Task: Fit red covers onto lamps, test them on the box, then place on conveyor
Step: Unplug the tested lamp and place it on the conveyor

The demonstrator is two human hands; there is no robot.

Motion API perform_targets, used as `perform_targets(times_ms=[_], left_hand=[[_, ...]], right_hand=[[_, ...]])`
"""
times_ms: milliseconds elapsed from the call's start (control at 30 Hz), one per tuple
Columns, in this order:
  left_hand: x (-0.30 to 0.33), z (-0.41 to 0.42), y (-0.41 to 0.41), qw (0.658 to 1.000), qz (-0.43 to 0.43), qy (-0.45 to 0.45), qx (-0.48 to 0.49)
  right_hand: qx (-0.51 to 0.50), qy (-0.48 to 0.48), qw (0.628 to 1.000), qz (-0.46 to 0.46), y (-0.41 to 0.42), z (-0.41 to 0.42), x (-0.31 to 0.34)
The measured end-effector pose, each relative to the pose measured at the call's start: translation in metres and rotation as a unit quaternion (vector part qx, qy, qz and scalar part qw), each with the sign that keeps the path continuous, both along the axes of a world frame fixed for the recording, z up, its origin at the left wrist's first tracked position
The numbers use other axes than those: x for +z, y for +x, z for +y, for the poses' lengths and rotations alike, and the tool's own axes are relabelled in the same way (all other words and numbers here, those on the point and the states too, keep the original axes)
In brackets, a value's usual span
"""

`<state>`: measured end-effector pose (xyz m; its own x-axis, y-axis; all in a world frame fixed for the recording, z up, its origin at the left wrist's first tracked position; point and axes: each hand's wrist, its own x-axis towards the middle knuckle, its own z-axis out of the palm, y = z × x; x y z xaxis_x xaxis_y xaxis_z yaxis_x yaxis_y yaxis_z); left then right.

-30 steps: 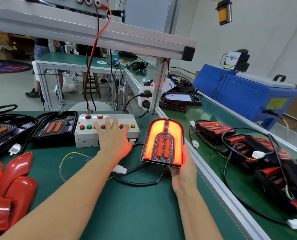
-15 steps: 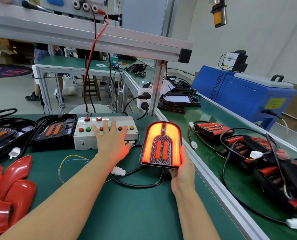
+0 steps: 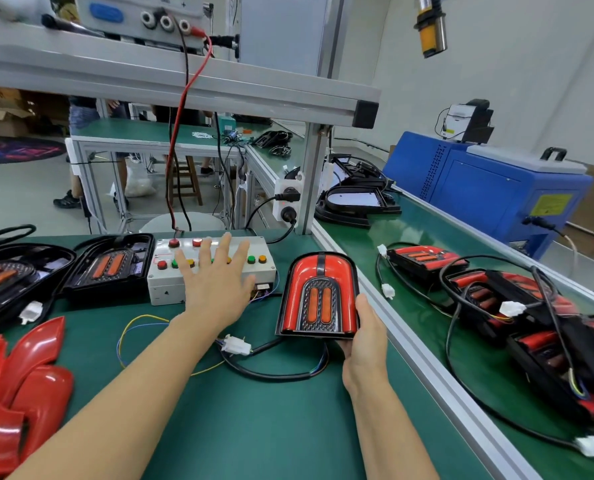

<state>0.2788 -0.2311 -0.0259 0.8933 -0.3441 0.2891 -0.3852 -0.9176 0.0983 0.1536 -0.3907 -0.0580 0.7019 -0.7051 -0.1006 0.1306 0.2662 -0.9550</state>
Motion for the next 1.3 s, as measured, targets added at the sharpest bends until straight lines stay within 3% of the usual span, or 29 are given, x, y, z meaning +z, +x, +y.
perform_targets(times_ms=[267,533,800,1100,1300], left_hand=[[-0.008,0.041,-0.042,0.991,-0.043,-0.125,-0.032],[-0.03,0.067,-0.072,0.991,-0.027,-0.091,-0.095],[-0.037,0.071,-0.079,0.988,-0.046,-0.1,-0.11],[-0.034,0.074,-0.081,0.979,-0.072,-0.12,-0.148],[-0.031,0.07,-0.082,0.971,-0.134,-0.135,-0.145]], right_hand=[[-0.016,-0.02,0.999,0.021,0.002,0.001,0.0],[-0.01,-0.093,0.992,0.083,0.001,-0.001,-0.003],[-0.074,-0.318,0.933,0.149,-0.004,0.004,-0.001],[-0.09,-0.415,0.892,0.155,-0.007,0.005,-0.003],[-0.084,-0.51,0.829,0.211,-0.008,0.009,0.002]])
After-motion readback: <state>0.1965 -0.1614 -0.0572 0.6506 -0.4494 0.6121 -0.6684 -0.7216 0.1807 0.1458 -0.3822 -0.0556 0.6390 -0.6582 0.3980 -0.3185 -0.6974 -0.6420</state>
